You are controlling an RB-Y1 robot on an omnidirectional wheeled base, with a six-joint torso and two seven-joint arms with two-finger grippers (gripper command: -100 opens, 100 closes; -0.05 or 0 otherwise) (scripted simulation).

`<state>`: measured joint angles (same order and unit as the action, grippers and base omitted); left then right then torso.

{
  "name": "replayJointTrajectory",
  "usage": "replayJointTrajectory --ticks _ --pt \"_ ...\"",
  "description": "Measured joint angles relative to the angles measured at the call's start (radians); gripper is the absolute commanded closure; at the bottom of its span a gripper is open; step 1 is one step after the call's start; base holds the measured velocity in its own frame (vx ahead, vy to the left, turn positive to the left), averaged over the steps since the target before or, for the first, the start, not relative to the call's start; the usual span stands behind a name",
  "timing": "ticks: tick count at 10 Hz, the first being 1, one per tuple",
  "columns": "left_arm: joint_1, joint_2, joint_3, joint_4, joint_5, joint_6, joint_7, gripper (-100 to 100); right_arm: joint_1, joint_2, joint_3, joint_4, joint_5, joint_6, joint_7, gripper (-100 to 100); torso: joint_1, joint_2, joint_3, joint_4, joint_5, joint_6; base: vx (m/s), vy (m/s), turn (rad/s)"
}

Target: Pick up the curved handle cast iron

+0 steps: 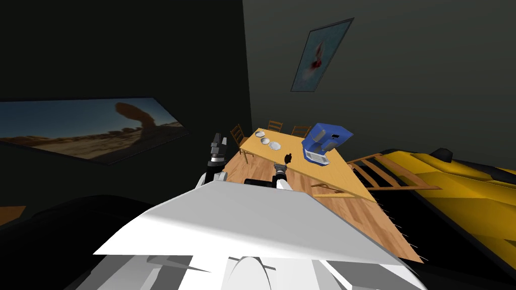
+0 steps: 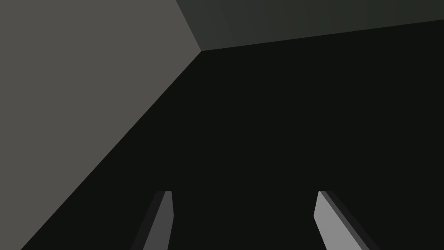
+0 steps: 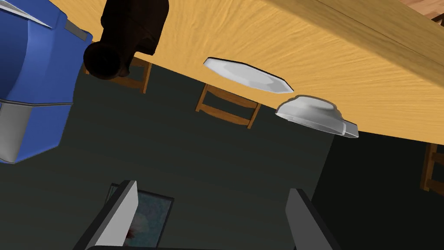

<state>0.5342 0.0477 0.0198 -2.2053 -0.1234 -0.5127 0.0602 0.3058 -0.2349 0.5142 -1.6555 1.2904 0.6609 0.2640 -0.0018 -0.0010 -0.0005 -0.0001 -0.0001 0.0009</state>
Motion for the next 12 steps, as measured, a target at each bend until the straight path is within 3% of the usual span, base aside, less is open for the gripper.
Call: replayJointTrajectory --ticks 12 --pt "0.000 0.000 0.000 0.000 0.000 0.000 0.000 0 -0.017 -0.018 0.070 0.267 0.301 0.203 0.037 -100 -0.001 -0.001 0.000 0.000 0.000 0.000 0.037 -0.029 0.040"
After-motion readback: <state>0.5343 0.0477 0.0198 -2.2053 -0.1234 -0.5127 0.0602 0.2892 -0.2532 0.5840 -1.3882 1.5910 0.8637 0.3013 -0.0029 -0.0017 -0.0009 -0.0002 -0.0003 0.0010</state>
